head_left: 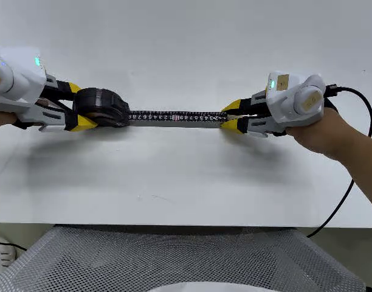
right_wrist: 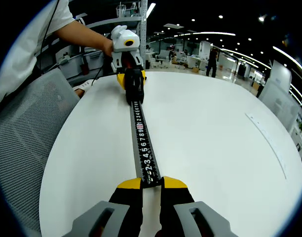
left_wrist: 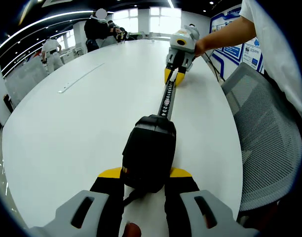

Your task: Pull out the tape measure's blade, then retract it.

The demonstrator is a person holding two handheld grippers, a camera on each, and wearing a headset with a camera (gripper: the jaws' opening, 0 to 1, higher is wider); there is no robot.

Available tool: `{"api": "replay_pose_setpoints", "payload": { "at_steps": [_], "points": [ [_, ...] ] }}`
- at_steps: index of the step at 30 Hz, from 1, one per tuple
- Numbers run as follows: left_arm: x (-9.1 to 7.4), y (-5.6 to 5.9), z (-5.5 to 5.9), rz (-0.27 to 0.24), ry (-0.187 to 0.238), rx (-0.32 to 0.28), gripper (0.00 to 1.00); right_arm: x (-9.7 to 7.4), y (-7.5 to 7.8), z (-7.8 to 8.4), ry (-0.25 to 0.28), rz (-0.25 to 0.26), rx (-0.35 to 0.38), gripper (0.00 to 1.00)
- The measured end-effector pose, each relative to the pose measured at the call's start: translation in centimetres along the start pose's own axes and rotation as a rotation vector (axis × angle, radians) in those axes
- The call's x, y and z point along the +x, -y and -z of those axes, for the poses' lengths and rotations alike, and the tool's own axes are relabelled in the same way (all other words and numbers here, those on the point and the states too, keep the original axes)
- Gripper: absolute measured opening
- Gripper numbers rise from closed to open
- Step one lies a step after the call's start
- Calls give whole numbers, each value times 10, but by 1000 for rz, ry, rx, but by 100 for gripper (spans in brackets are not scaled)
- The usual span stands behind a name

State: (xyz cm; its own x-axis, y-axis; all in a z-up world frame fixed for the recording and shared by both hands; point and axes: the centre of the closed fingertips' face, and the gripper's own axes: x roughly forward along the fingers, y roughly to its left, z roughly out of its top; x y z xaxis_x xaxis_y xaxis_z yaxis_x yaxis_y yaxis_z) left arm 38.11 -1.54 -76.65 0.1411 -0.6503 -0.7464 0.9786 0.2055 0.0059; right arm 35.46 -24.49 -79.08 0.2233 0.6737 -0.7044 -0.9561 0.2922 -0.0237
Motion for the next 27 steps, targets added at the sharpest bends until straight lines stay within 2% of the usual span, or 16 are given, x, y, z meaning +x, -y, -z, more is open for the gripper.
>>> {"api": "replay_pose_setpoints", "payload": {
  "at_steps": [27],
  "points": [
    [1, -1, 0, 4, -4, 5, 26, -34, 0, 27, -48, 22, -6, 8]
  ]
}}
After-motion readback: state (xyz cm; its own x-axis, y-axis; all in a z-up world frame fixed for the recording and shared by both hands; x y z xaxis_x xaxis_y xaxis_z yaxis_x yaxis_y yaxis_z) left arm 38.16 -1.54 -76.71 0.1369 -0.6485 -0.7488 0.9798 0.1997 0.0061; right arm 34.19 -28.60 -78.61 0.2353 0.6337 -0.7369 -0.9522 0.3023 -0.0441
